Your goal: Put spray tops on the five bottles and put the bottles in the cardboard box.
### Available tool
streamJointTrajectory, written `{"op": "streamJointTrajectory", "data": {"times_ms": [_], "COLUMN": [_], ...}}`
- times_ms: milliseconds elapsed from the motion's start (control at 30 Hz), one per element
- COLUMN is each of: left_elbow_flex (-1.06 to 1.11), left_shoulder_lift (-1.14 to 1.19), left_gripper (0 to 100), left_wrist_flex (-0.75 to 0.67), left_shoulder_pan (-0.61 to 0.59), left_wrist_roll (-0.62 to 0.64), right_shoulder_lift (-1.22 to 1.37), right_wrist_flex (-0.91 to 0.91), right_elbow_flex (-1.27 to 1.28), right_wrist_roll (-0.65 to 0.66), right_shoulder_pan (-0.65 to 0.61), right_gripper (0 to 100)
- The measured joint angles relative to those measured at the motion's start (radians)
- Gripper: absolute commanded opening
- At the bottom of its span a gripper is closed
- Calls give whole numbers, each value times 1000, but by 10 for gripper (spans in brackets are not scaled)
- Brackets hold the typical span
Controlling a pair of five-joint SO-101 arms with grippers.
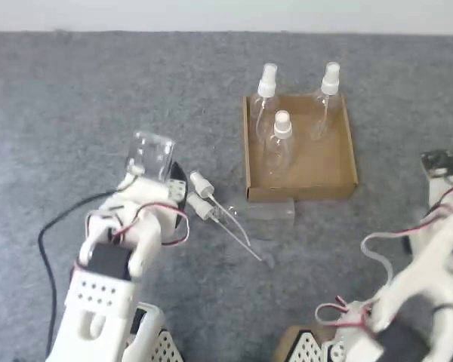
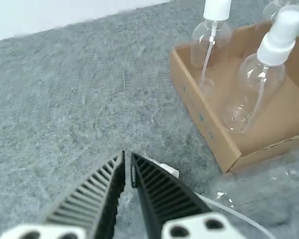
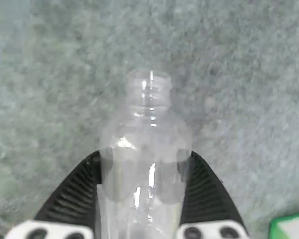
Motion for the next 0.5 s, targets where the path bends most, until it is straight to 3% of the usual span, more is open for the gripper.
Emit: {"op": "streamJointTrajectory", "data": {"times_ms": [133, 267, 500], "left_elbow_flex": [-115, -147, -158], "left_shoulder_lift": [195, 350, 523], "left_gripper": [18, 103, 141], "left_wrist_flex": [54, 94, 98], "left_shoulder_pan": [0, 0, 0], "left_wrist_roll": [0, 0, 15], "right_shoulder_lift": [264, 500, 687], "right_wrist_flex": [0, 3, 6], "right_elbow_flex": [-193, -367, -511], "right_wrist_roll": [0, -12, -163], "right_shoulder_pan": [0, 2, 0], "right_gripper": [19, 84, 109]}}
